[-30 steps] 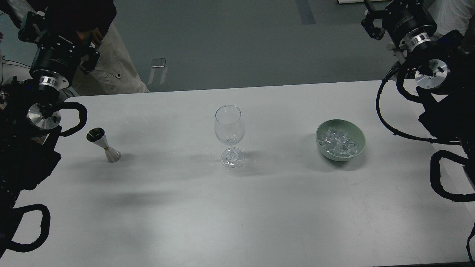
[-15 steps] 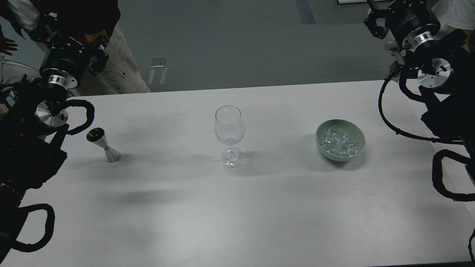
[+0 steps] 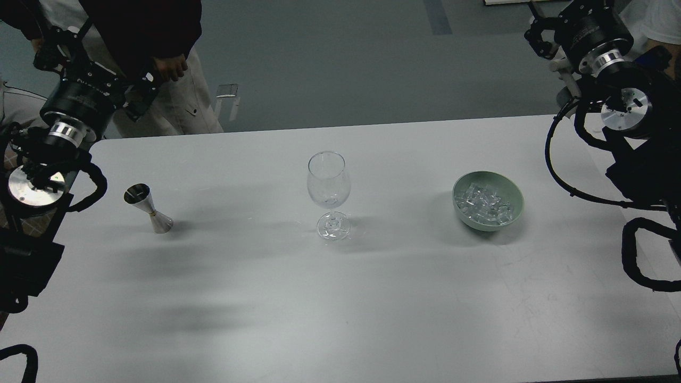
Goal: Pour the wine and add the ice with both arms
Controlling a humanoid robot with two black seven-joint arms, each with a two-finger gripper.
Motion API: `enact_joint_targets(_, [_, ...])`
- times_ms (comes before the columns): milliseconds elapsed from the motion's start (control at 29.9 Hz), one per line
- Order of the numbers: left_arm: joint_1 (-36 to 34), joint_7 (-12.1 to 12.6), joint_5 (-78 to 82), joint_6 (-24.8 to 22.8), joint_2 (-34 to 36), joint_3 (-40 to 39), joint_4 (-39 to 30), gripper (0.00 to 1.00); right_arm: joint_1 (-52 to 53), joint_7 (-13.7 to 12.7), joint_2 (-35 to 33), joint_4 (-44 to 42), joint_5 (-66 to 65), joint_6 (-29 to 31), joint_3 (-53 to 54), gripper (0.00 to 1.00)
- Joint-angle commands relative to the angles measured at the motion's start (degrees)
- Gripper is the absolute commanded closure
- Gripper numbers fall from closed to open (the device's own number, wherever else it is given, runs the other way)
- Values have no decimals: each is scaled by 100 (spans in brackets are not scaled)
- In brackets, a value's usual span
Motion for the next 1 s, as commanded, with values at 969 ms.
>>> enact_joint_targets(969, [4776, 587, -915, 2565, -1787, -2305, -3096, 16, -180, 9, -66, 1, 0, -13, 0, 0])
